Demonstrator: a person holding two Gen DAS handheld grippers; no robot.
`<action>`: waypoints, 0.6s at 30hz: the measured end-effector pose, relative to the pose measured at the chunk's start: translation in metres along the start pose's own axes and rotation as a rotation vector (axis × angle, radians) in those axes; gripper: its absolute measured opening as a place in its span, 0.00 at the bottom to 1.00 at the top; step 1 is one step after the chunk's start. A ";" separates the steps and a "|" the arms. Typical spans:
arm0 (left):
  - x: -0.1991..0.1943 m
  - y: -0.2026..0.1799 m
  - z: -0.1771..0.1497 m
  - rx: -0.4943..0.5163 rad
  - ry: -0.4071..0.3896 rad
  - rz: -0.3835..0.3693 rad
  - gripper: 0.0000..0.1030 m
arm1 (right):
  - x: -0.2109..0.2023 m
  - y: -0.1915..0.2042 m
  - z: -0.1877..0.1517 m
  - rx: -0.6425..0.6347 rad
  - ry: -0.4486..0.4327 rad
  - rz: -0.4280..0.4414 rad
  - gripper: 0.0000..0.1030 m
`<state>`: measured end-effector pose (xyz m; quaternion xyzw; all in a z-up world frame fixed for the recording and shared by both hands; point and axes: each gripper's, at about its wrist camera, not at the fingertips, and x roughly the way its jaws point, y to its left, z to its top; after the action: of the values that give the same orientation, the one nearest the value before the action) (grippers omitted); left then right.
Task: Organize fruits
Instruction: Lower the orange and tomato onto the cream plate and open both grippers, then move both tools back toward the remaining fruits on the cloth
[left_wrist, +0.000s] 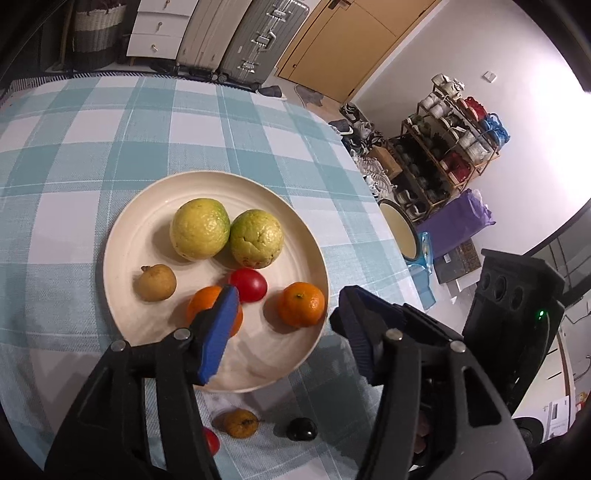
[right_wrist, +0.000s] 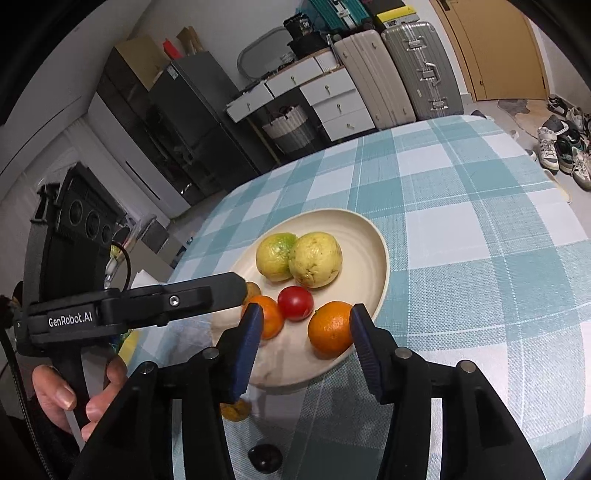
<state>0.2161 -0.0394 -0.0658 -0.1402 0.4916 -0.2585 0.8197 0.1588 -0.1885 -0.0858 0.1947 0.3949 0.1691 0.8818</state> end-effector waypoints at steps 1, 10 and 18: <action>-0.002 -0.002 -0.002 0.005 -0.003 0.002 0.52 | -0.003 0.001 -0.001 0.000 -0.005 0.000 0.49; -0.031 -0.011 -0.017 0.033 -0.048 0.026 0.52 | -0.022 0.008 -0.007 0.001 -0.035 -0.006 0.49; -0.063 -0.026 -0.041 0.111 -0.121 0.123 0.52 | -0.043 0.025 -0.019 -0.045 -0.068 -0.015 0.60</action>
<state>0.1483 -0.0245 -0.0266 -0.0794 0.4338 -0.2258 0.8686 0.1139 -0.1820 -0.0586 0.1775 0.3621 0.1646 0.9002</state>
